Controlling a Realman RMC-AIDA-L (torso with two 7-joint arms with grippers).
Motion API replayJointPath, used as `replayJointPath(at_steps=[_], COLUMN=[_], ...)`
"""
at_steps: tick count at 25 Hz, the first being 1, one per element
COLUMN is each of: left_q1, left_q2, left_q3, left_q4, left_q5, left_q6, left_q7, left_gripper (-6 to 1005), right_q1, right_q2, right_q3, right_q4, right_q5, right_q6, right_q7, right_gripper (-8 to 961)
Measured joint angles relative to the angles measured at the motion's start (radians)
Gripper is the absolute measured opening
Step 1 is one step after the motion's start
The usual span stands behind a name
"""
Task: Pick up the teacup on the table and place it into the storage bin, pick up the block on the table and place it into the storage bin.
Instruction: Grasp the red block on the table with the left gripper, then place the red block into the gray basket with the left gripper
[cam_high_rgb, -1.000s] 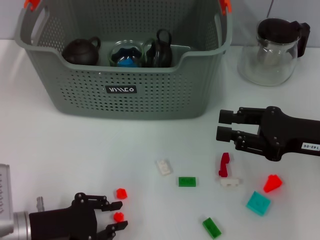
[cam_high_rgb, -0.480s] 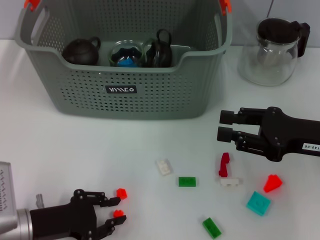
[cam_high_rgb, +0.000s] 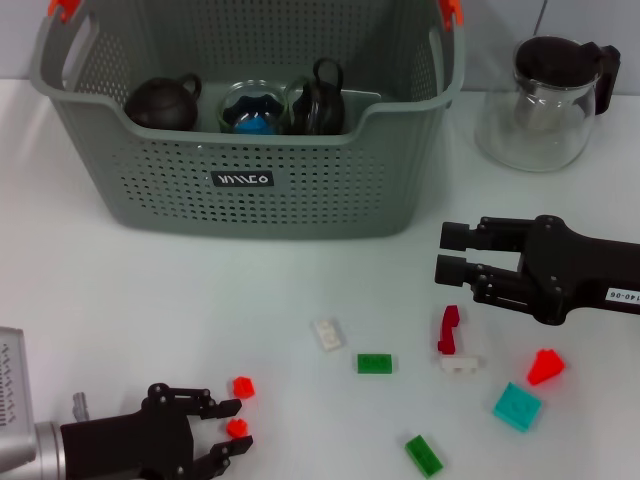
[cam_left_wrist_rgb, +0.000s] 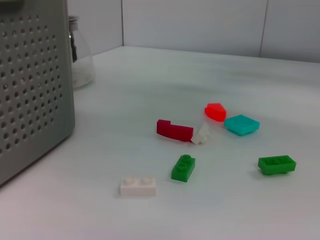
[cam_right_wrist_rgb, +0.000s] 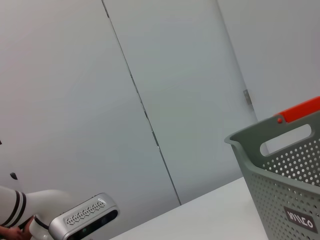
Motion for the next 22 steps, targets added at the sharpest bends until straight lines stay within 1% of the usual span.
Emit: replayJointPath(at_steps=[17, 22], left_q1=[-0.006, -0.004], left_q2=[0.000, 0.001], left_q3=[-0.003, -0.013], left_q4=[0.004, 0.015], left_q5=[-0.001, -0.004], left_q6=[-0.006, 0.015], left_q7=[-0.032, -0.042], left_gripper=[251, 213], right_q1=[0.004, 0.005], right_q2=[-0.001, 0.000], right_q3=[0.000, 0.000], right_q4=[0.000, 0.000], right_q5=[0.000, 0.000], right_q6=[0.000, -0.004], right_q7=[0.000, 0.000], right_gripper=[493, 493])
